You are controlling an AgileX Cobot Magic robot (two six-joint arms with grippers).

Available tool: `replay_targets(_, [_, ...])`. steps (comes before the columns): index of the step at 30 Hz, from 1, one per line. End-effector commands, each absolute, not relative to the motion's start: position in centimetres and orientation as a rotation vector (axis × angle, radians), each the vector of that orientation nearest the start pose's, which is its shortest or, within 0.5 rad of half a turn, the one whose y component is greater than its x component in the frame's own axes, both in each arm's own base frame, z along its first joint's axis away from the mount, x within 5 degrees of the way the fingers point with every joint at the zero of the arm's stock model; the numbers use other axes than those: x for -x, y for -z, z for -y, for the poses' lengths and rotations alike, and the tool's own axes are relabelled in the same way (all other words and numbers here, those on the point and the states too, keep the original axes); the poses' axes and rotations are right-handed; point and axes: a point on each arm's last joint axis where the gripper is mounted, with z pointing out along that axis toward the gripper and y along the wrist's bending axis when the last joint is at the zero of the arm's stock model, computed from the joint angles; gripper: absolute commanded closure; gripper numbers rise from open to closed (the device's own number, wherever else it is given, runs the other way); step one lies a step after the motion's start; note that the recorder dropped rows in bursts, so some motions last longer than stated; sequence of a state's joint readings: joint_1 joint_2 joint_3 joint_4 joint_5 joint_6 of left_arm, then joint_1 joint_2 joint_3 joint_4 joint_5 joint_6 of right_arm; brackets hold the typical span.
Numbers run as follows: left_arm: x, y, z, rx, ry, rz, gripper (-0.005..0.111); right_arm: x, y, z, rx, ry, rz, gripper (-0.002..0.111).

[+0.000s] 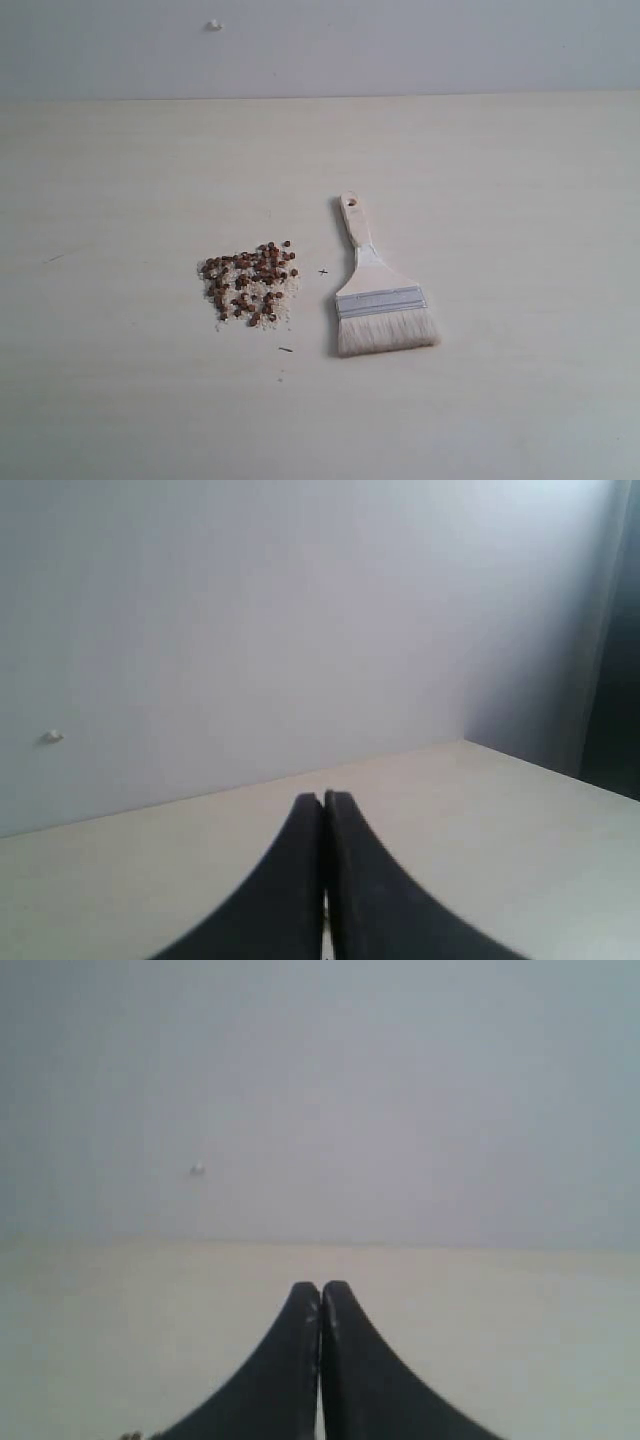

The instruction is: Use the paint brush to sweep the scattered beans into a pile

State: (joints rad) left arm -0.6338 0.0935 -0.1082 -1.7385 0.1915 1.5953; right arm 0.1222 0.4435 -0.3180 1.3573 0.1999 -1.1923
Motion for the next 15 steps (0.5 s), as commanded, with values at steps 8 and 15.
replay_targets(8, [-3.6, -24.6, 4.8, -0.505, 0.781, -1.394, 0.107, -5.6, -22.6, -1.3, -0.025, -0.271, -1.497, 0.108])
replay_targets(15, [-3.6, -24.6, 4.8, -0.506, 0.779, -1.394, 0.107, -5.5, -21.1, -1.3, -0.112, -0.369, -1.510, 0.108])
